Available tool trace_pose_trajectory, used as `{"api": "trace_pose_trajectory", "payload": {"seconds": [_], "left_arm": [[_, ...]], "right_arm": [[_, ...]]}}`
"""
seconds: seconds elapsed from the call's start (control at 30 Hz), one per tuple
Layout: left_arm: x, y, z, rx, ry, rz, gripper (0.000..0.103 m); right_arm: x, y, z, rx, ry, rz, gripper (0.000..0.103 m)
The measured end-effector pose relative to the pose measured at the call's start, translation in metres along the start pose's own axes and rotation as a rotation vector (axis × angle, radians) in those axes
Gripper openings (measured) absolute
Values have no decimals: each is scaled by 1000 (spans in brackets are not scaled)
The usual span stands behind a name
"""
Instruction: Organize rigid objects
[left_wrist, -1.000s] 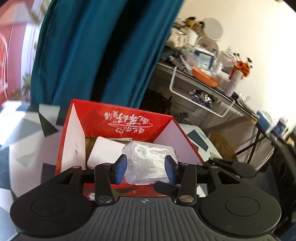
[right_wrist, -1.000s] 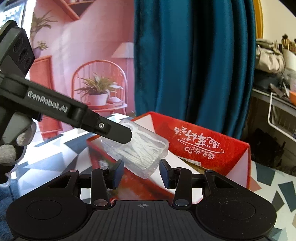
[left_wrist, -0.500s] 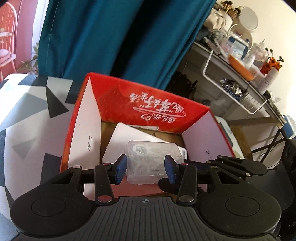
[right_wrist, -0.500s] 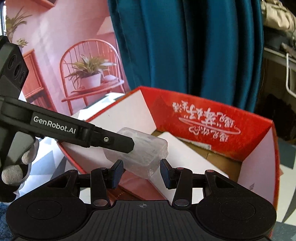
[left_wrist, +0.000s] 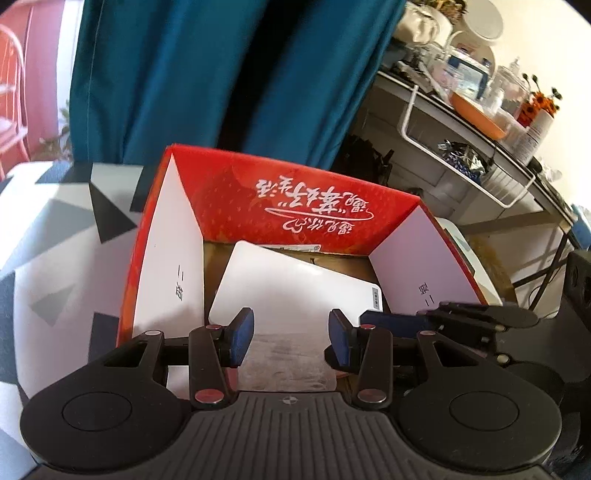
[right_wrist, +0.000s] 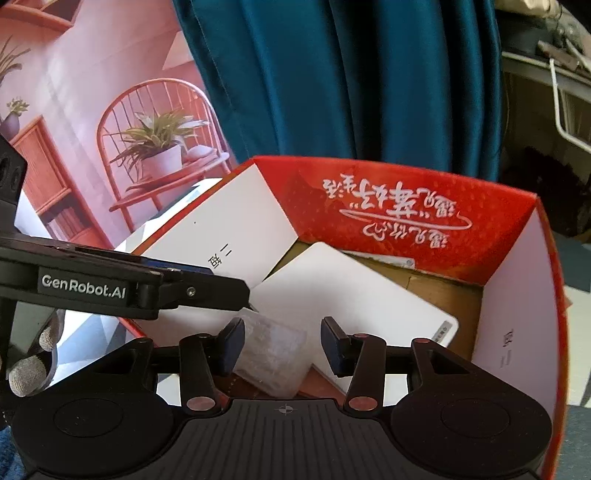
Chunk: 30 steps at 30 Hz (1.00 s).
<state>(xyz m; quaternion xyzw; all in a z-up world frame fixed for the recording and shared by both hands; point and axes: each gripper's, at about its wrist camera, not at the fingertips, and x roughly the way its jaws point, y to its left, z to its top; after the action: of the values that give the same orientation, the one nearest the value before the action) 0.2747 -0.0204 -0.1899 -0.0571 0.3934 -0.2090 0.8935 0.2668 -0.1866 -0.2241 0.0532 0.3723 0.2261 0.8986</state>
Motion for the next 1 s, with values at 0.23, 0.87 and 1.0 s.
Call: {"api": "trace_pose_trajectory", "payload": {"seconds": [0.23,0.87,1.0], "left_arm": [[-32,-14,-11,88,-116,20,97],[-82,-27,-102,135,-200,74,103],[-78,-22,-121,113,-179,86,103]], "right_arm": [[-31,15,-13,-86,-117,-122,88],[-102,32,-107,-80,-324,-234,103],[-102,45,-131,-94,-319,-230,102]]}}
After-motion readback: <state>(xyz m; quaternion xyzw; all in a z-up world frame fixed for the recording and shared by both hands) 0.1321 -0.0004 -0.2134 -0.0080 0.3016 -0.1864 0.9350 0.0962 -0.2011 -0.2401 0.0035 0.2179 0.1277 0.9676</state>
